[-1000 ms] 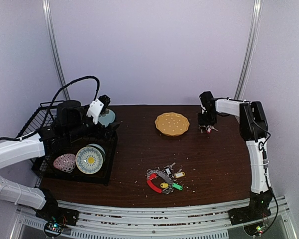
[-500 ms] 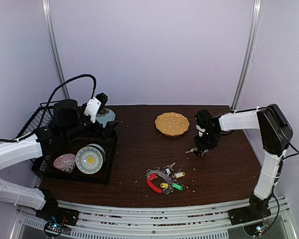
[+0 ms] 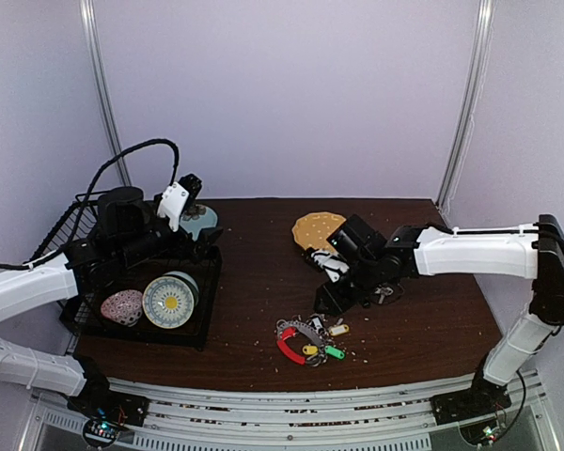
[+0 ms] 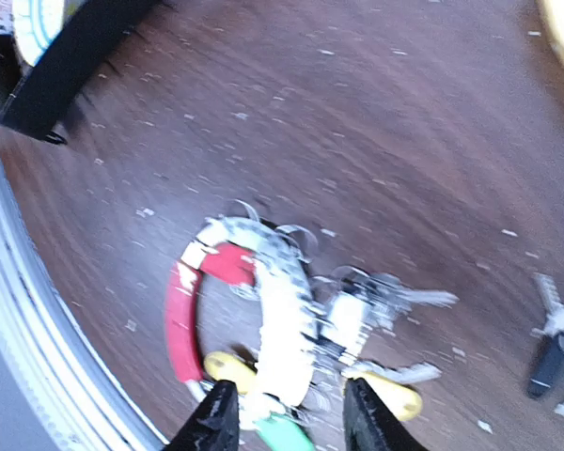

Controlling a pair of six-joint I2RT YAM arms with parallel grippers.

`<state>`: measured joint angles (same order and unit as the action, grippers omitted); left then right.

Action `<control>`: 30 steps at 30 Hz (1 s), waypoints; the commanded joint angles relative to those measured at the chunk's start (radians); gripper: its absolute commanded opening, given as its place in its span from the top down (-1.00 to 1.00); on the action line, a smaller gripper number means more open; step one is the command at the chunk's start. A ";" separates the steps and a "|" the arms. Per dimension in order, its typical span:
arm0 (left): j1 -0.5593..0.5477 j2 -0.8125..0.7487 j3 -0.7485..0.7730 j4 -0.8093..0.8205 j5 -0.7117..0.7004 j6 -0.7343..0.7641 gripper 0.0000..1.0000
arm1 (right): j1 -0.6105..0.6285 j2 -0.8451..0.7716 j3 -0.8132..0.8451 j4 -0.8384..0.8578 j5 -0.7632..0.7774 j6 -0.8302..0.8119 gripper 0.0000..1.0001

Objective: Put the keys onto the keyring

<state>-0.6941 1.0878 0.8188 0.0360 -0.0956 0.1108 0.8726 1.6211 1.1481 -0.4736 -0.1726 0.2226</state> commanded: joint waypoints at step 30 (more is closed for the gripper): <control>-0.004 0.040 -0.026 0.068 -0.019 0.030 -0.96 | -0.019 0.128 -0.034 0.044 -0.177 -0.117 -0.21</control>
<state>-0.6941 1.1152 0.8066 0.0517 -0.1013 0.1219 0.8795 1.7916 1.1725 -0.4320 -0.2043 0.2638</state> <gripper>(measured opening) 0.983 0.566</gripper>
